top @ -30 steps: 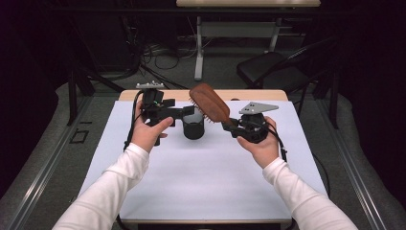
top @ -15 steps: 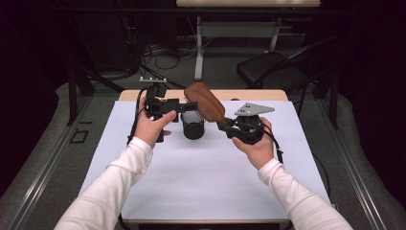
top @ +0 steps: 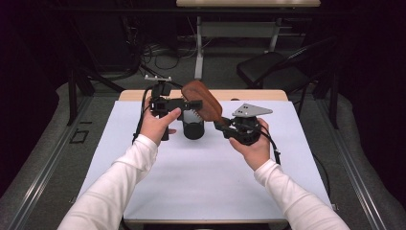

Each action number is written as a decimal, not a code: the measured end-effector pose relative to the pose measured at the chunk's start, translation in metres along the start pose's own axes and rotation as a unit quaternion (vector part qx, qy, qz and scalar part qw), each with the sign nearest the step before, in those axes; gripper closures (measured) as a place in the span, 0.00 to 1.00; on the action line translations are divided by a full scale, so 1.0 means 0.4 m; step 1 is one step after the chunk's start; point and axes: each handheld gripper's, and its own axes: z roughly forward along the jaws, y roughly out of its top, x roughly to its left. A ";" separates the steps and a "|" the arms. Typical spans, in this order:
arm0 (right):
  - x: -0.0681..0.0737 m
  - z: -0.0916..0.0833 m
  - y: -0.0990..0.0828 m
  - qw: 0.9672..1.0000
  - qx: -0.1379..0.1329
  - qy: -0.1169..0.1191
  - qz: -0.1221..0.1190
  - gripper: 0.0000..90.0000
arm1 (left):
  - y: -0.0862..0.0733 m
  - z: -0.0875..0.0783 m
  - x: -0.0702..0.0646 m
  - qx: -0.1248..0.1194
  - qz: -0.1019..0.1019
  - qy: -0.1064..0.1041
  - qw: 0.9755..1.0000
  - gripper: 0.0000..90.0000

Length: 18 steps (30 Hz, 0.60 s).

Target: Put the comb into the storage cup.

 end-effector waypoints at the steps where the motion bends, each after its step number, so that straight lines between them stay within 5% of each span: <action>1: 0.002 0.001 0.000 1.000 -0.001 0.000 0.000 0.80 | 0.001 0.002 0.000 0.000 -0.001 -0.002 1.000 0.04; 18: 0.035 0.020 0.007 1.000 -0.011 0.007 -0.017 0.80 | 0.017 0.008 -0.011 -0.011 -0.019 -0.019 1.000 0.10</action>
